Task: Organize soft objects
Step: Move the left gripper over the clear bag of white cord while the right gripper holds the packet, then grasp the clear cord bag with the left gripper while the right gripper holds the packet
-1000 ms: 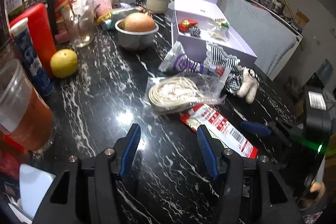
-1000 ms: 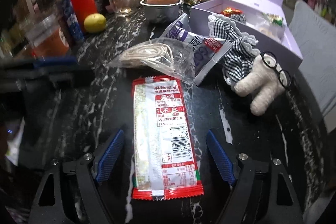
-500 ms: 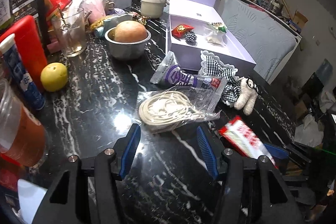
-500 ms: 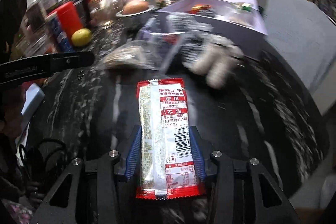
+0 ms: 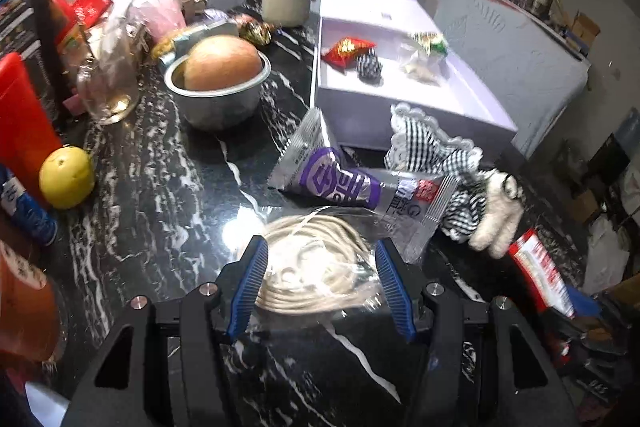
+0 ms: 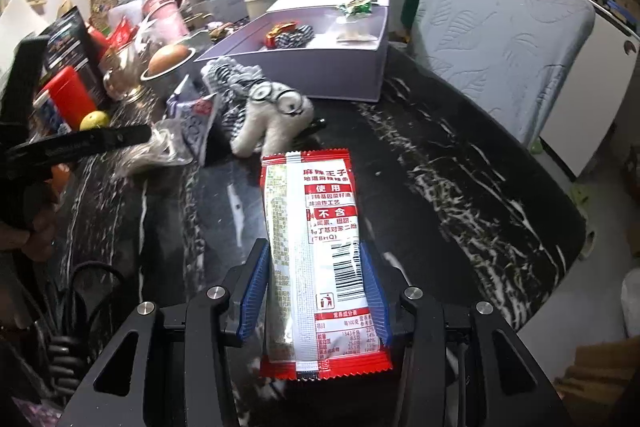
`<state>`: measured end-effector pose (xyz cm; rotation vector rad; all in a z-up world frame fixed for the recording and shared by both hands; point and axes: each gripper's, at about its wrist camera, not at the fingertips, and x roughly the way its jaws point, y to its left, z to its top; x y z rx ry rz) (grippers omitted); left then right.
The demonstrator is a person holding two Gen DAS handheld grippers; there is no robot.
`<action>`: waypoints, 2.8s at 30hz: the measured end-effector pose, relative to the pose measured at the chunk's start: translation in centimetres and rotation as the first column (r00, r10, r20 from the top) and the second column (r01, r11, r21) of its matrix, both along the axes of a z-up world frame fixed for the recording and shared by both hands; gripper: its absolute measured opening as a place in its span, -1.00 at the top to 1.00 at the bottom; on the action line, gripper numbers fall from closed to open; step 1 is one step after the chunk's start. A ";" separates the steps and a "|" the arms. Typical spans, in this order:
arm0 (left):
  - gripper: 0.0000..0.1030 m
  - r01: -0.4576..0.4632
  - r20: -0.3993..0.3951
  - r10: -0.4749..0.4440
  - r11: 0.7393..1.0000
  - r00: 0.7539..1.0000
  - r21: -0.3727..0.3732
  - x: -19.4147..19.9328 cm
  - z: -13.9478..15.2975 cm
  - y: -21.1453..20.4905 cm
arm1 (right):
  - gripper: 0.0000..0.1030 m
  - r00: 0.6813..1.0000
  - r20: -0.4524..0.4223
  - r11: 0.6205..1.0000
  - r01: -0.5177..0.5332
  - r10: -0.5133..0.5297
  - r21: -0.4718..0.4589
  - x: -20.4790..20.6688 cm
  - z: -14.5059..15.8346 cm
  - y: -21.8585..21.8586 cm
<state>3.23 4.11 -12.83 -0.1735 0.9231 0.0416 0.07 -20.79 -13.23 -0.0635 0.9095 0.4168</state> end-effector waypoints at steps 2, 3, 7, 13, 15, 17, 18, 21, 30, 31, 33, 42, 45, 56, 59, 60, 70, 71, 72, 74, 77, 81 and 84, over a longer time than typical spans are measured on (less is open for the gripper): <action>-0.08 0.006 -0.003 -0.006 1.000 1.000 0.003 0.3 -0.4 -0.1 | 0.14 1.000 0.000 1.000 0.009 -0.009 0.004 0.2 0.0 -0.3; -0.08 0.004 0.000 -0.004 1.000 1.000 0.009 0.4 -0.4 -0.1 | 0.14 1.000 0.000 1.000 0.012 -0.012 0.005 0.3 0.0 -0.4; -0.36 -0.014 -0.016 0.014 1.000 1.000 0.019 1.0 -1.0 0.0 | 0.14 1.000 -0.006 1.000 0.026 -0.026 0.009 0.7 -0.2 -0.8; -0.79 -0.101 -0.072 0.096 0.993 0.993 -0.067 1.5 -2.4 2.0 | 0.14 1.000 -0.016 1.000 0.025 -0.025 0.012 0.9 -0.3 -0.9; -0.80 -0.088 -0.078 0.084 0.995 0.993 -0.049 1.4 -2.4 1.7 | 0.14 1.000 -0.019 1.000 0.023 -0.022 0.017 1.0 -0.4 -0.8; -0.80 -0.074 -0.076 0.070 0.996 0.995 -0.055 1.3 -2.4 1.4 | 0.13 1.000 -0.019 1.000 0.018 -0.018 0.017 1.0 -0.3 -0.6; -0.80 -0.062 -0.075 0.058 0.997 0.995 -0.053 1.3 -2.4 1.0 | 0.13 1.000 -0.019 1.000 0.016 -0.016 0.017 1.0 -0.4 -0.6; -0.80 -0.003 -0.069 -0.001 0.999 0.998 -0.048 1.2 -2.4 -0.2 | 0.13 1.000 -0.022 1.000 0.017 -0.016 0.011 1.1 -0.6 -0.5; -0.41 0.064 -0.061 -0.066 0.997 0.996 -0.032 0.3 -2.0 -1.7 | 0.13 0.999 -0.037 0.999 0.039 -0.039 0.015 0.8 -1.2 -1.2; -0.34 0.072 -0.058 -0.073 0.997 0.996 -0.024 0.1 -1.9 -1.9 | 0.13 0.998 -0.038 0.999 0.040 -0.040 0.016 0.8 -1.2 -1.3; -0.26 0.082 -0.055 -0.083 0.996 0.995 -0.026 -0.4 -1.8 -2.1 | 0.13 0.998 -0.038 0.999 0.043 -0.042 0.018 0.7 -1.2 -1.5; -0.05 0.162 -0.059 -0.164 0.986 0.985 -0.039 -2.9 -1.0 -4.0 | 0.13 0.998 -0.030 0.998 0.057 -0.056 0.025 0.2 -1.1 -2.2; -0.05 0.182 -0.062 -0.184 0.983 0.981 -0.031 -3.9 -0.8 -4.6 | 0.13 0.998 -0.027 0.998 0.061 -0.061 0.026 0.1 -1.0 -2.4; -0.49 0.164 -0.096 -0.167 0.986 0.981 -0.039 -4.2 -1.5 -4.8 | 0.13 0.998 -0.030 0.997 0.060 -0.059 0.041 -0.2 -0.9 -2.7; -0.54 0.149 -0.110 -0.152 0.988 0.982 -0.038 -4.1 -1.5 -4.8 | 0.13 0.997 -0.034 0.997 0.065 -0.063 0.046 -0.3 -1.0 -2.8; -0.53 0.144 -0.122 -0.148 0.989 0.981 -0.043 -4.0 -1.5 -4.9 | 0.13 0.997 -0.036 0.997 0.066 -0.064 0.048 -0.3 -1.0 -2.8; -0.53 0.178 -0.004 -0.180 0.975 0.984 -0.131 -6.4 0.9 -4.6 | 0.13 0.997 -0.045 0.997 0.057 -0.055 0.050 -0.4 -1.2 -2.7; -0.53 0.195 -0.004 -0.197 0.972 0.980 -0.129 -6.5 0.9 -4.8 | 0.13 0.998 -0.046 0.997 0.056 -0.053 0.051 -0.4 -1.2 -2.7; -0.53 0.216 -0.006 -0.218 0.969 0.976 -0.122 -6.5 0.7 -5.1 | 0.13 0.998 -0.047 0.997 0.055 -0.052 0.052 -0.4 -1.2 -2.6; -0.53 0.229 -0.045 -0.234 0.969 0.971 -0.093 -6.4 -0.1 -5.8 | 0.13 0.998 -0.049 0.997 0.053 -0.050 0.053 -0.4 -1.3 -2.6; -0.54 0.221 -0.110 -0.226 0.973 0.968 -0.061 -5.8 -1.3 -6.3 | 0.13 0.997 -0.053 0.997 0.051 -0.048 0.050 -0.4 -1.4 -2.6; -1.00 0.174 -0.126 -0.178 0.984 0.976 -0.046 -5.4 -1.8 -5.6 | 0.13 0.997 -0.056 0.997 0.058 -0.055 0.060 -0.4 -1.3 -3.0; -1.00 0.184 -0.101 -0.186 0.982 0.977 -0.028 -5.7 -1.8 -5.8 | 0.13 0.996 -0.061 0.996 0.062 -0.058 0.064 -0.3 -1.4 -3.1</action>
